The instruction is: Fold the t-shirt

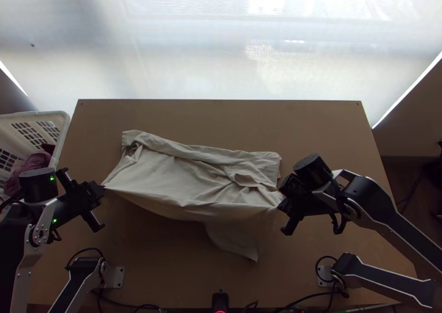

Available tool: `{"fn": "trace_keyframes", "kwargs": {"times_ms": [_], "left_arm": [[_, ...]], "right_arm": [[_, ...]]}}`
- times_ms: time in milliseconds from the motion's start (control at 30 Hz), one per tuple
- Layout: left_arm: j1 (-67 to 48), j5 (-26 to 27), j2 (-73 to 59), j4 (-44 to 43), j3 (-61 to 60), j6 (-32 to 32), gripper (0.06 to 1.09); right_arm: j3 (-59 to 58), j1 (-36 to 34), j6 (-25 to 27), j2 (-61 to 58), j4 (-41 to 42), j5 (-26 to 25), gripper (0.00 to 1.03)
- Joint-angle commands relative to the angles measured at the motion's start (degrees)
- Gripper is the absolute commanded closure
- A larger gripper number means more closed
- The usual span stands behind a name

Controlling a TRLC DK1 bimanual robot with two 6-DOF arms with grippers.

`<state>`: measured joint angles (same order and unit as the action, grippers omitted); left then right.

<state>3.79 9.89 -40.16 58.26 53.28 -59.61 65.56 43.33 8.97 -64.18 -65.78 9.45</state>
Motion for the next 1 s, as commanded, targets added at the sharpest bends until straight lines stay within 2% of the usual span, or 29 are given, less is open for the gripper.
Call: {"fn": "trace_keyframes", "kwargs": {"times_ms": [0,200,467,633,767,967], "left_arm": [[-1.33,1.01,-2.29,11.61,13.43,4.68,1.05],[-1.24,1.54,-6.42,19.26,26.18,8.20,1.05],[-0.89,1.45,-10.81,22.16,44.90,11.36,1.05],[-0.89,1.54,-14.86,22.07,55.18,18.13,1.05],[-1.24,1.54,-16.09,22.16,59.49,21.12,1.05],[-0.89,0.74,-16.97,23.04,66.78,23.93,1.05]], "right_arm": [[6.07,-2.46,0.43,2.57,-9.37,5.40,1.00],[12.57,-5.36,0.61,4.33,-16.31,10.85,1.00],[20.13,-10.64,-0.36,5.21,-16.40,11.11,1.00],[32.79,-14.59,-2.47,1.25,-15.87,11.20,1.00],[41.40,-16.79,-4.40,-1.47,-16.05,11.11,1.00],[43.95,-21.36,-5.28,-0.33,-16.31,11.20,1.00]]}}
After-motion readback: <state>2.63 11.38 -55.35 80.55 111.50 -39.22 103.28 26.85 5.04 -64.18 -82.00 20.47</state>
